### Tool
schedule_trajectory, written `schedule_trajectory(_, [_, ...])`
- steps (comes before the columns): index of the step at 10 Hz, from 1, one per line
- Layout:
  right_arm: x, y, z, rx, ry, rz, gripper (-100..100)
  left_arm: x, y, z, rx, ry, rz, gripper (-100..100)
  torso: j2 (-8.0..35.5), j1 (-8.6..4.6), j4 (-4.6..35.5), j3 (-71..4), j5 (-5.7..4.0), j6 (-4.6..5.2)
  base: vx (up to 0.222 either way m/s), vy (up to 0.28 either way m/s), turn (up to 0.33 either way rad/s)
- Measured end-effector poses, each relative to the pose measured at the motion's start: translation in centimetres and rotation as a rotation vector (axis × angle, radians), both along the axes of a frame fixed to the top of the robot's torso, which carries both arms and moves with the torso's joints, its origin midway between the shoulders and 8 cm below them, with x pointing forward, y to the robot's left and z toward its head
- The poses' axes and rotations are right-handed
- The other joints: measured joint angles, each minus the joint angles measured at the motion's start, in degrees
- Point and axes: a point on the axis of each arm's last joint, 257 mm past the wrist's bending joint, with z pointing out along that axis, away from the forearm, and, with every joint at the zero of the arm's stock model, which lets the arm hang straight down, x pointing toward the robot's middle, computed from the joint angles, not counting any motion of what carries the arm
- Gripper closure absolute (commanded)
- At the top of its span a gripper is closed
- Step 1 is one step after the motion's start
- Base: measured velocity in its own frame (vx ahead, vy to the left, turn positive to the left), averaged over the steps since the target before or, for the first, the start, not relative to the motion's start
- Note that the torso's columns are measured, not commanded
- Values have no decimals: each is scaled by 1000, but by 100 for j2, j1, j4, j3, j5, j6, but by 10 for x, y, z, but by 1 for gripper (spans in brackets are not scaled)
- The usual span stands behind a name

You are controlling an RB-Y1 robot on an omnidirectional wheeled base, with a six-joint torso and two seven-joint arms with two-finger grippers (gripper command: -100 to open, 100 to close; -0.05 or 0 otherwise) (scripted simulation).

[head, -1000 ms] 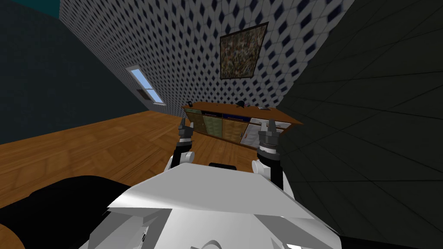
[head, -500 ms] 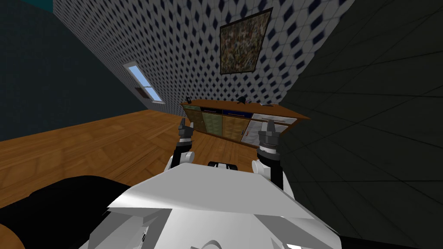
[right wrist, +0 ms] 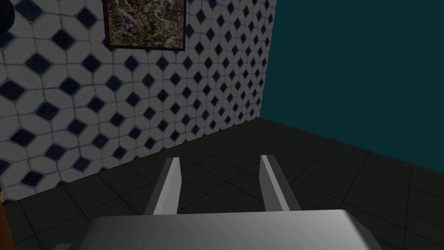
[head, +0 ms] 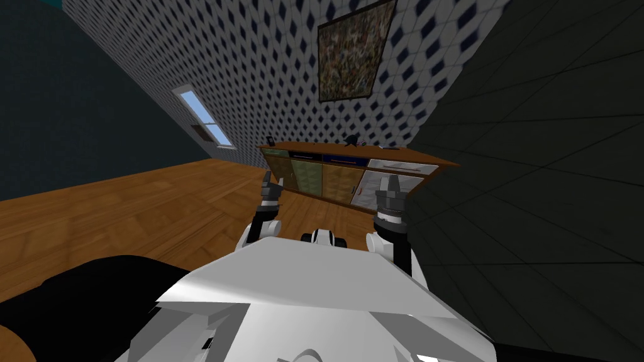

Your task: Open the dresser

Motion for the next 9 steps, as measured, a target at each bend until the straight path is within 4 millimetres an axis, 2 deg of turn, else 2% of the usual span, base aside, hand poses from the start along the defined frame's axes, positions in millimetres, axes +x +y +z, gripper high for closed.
schedule_trajectory(4, [0, 0, 0, 0, 0, 0, 0, 18, -10, -15, 62, 62, -42, -100, -5, -4, 4, -12, -1, 0, 159, -72, -78])
schedule_trajectory(9, [0, 0, 0, 0, 0, 0, 0, 42, -20, -38, 47, 145, -56, -100, 24, 3, 12, 6, 1, 0, 162, -69, -85])
